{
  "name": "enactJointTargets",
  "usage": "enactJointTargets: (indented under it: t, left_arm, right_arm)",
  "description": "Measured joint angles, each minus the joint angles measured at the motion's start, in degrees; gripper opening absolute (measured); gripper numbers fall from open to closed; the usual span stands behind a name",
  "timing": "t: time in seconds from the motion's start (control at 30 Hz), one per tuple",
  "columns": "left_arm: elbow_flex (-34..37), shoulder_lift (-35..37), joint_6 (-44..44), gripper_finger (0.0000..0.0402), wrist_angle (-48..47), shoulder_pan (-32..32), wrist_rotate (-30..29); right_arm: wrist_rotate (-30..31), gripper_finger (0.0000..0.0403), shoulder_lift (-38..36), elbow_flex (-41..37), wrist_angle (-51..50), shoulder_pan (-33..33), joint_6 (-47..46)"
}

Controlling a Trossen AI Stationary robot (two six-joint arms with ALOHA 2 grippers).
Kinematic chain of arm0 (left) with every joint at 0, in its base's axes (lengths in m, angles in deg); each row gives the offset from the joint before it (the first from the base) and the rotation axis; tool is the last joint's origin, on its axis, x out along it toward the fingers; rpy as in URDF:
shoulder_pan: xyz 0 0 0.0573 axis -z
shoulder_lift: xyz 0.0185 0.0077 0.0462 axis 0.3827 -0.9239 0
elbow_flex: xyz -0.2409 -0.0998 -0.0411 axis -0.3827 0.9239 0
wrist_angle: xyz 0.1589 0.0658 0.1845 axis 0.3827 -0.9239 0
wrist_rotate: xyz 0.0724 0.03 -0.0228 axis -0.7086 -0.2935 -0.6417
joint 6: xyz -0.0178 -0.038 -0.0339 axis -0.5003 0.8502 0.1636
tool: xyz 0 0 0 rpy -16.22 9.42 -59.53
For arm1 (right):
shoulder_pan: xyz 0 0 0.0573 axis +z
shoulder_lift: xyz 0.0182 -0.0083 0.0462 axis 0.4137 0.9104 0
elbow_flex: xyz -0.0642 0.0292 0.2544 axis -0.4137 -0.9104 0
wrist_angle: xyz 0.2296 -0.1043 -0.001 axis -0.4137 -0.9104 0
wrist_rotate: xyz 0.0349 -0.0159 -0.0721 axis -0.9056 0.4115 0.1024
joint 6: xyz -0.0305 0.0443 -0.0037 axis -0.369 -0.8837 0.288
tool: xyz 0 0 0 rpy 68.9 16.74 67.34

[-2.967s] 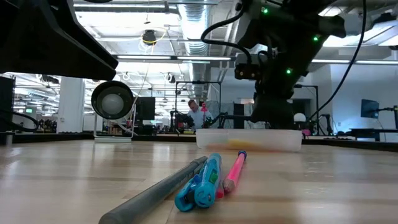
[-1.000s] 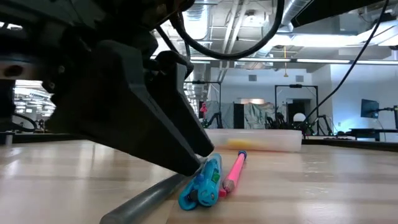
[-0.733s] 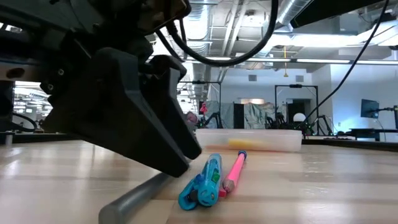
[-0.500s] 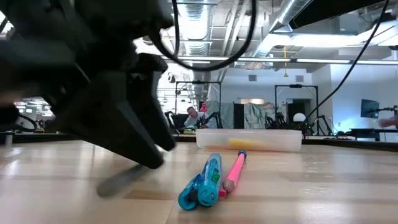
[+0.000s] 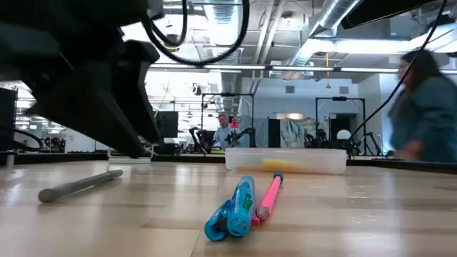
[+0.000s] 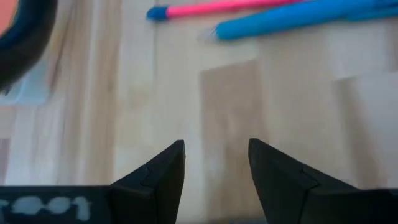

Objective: Pick & place school supplies into a supply box
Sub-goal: Put the grey pen into the supply box

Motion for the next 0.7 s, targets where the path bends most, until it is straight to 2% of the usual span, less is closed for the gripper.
enactJointTargets:
  t: [0.17,0.33,0.7]
  left_arm:
    - [-0.09,0.55,4.48,0.0168,3.88,1.72,0.25]
    - [-0.11,0.57,11.65,0.0168,1.12,3.14,2.88]
    - [-0.11,-1.14,12.00,0.0168,1.53,4.79,2.91]
  right_arm:
    - [0.00,0.0107,0.00,0.00,-0.09,-0.08,-1.11]
    - [0.00,0.0107,0.00,0.00,-0.17,-0.08,-1.13]
    - [0.04,0.0107,0.02,0.00,-0.13,-0.10,-1.13]
